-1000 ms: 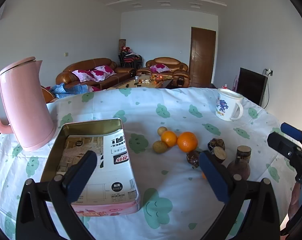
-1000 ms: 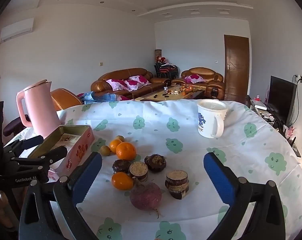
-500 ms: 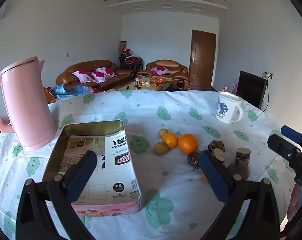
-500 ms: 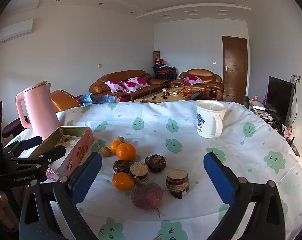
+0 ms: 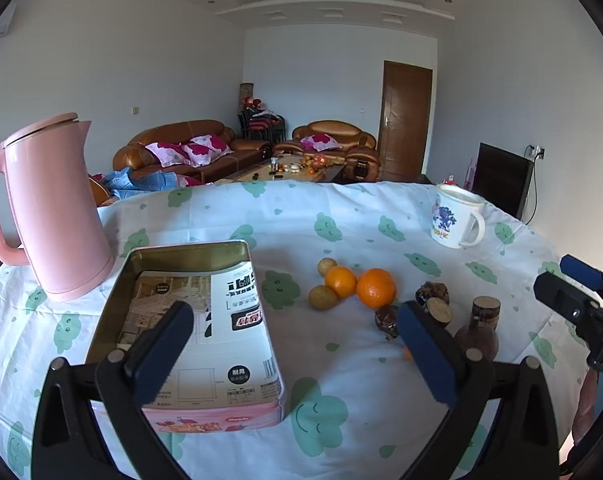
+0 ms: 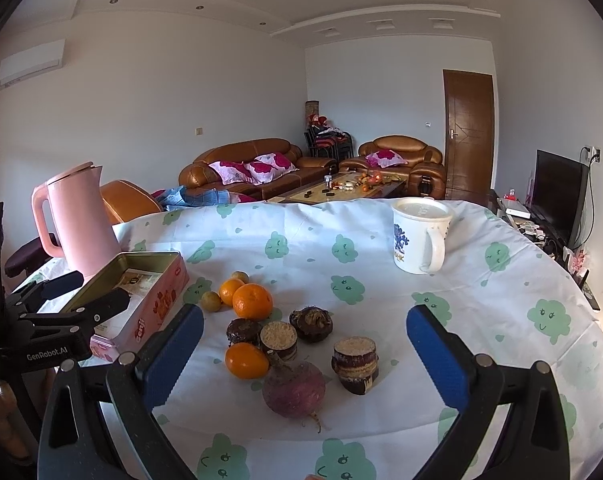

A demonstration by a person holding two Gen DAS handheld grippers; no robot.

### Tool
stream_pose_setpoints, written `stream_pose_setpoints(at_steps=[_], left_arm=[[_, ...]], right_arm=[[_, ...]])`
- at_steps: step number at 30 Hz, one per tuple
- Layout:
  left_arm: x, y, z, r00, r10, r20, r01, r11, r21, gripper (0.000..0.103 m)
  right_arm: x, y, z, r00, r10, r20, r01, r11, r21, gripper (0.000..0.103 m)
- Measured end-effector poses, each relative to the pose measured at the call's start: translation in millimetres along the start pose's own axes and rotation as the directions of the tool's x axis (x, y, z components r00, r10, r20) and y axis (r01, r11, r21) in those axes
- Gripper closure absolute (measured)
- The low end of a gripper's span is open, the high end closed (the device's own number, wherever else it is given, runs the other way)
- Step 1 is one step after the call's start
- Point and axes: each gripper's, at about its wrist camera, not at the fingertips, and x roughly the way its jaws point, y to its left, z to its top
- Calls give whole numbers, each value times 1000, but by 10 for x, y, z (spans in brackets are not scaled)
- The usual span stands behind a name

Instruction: Organize fruits

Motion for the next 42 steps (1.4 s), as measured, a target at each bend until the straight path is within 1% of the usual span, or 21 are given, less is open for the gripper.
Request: stream_pose_setpoints(at_steps=[13,25,35,42], left_arm=[[-6,21,-11,1000,1,1,-1,1000,-2,0],[55,28,-61,1000,1,-18,-1,1000,5,0],[157,-21,-106,999,1,-45,-1,1000,12,0],[204,-21,-151,998,0,-61,0,1000,15,0]], right_arm=[[18,2,-28,1000,5,-12,-5,1000,1,1],[72,-2,-82,1000,5,-31,-5,1000,5,1],[170,-65,-200,997,6,-70,-4,1000,18,1],[229,-52,-277,995,25,-98,-23,1000,16,1]])
